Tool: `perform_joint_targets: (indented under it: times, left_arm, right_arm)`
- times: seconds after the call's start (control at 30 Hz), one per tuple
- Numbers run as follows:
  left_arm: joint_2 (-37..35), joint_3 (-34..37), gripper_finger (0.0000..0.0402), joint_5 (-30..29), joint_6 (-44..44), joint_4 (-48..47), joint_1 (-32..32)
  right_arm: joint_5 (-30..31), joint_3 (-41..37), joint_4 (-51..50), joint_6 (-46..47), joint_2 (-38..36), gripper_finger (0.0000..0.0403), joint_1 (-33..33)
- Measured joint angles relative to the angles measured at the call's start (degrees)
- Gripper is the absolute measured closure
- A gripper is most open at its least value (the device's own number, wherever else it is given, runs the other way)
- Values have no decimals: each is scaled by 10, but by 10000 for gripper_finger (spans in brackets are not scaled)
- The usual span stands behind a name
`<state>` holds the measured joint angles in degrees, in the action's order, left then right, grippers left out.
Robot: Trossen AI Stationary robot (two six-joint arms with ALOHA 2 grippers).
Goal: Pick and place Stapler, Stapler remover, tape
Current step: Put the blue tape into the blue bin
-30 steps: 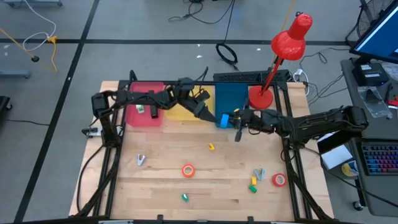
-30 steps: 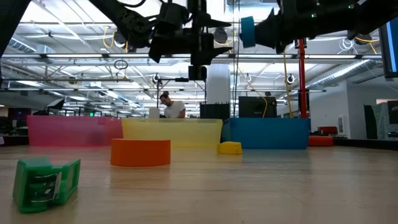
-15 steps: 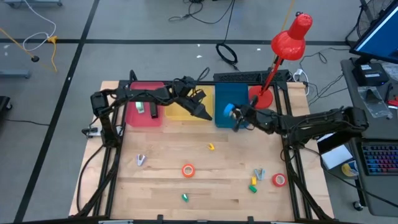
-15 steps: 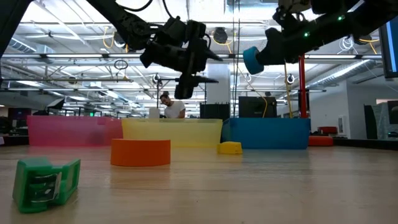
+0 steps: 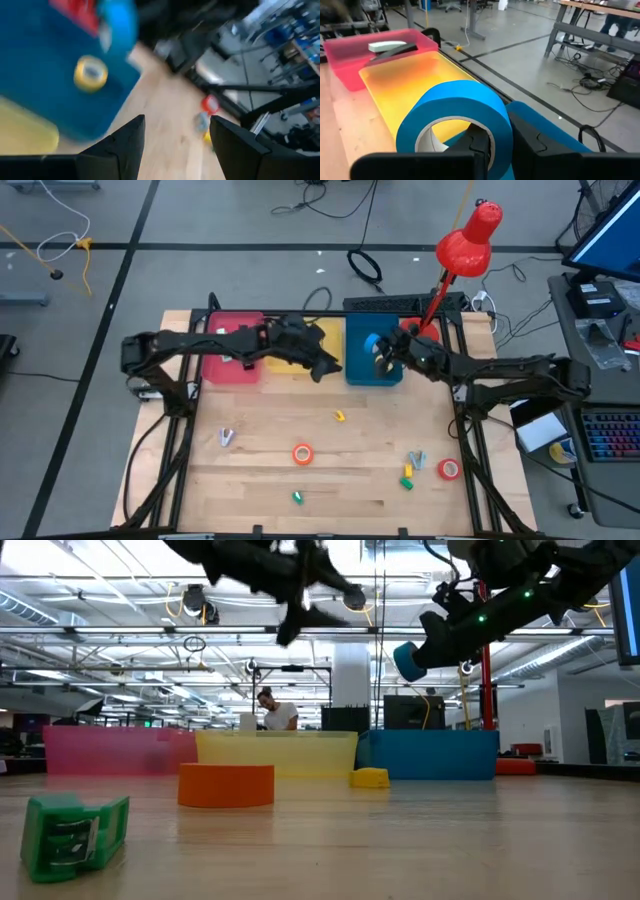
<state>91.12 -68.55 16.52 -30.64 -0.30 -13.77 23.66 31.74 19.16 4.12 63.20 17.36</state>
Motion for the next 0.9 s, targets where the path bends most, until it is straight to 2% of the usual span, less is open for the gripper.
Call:
perform_joint_targets:
  times: [0.2, 0.37, 0.47, 0.67, 0.73, 0.9]
  left_arm:
    - [-91, 9, 179, -3, 75, -4, -2]
    - [-157, 56, 179, -57, 94, -27, -8]
    - [-201, 108, 179, -77, 85, -26, -7]
    - [-287, 257, 179, -108, 36, 95, 12]
    - [-315, 303, 179, -119, 20, 150, 20]
    - [-378, 396, 179, -148, 5, 216, 48]
  right_arm:
    - [-36, 70, -79, -1, 51, 368, 12]
    - [-44, 135, -142, -3, 123, 368, 30]
    - [-48, 166, -187, -3, 162, 368, 42]
    - [-89, 193, -225, -8, 221, 368, 69]
    - [-89, 195, -229, -9, 235, 368, 77]
    - [-89, 195, -254, -8, 248, 362, 99]
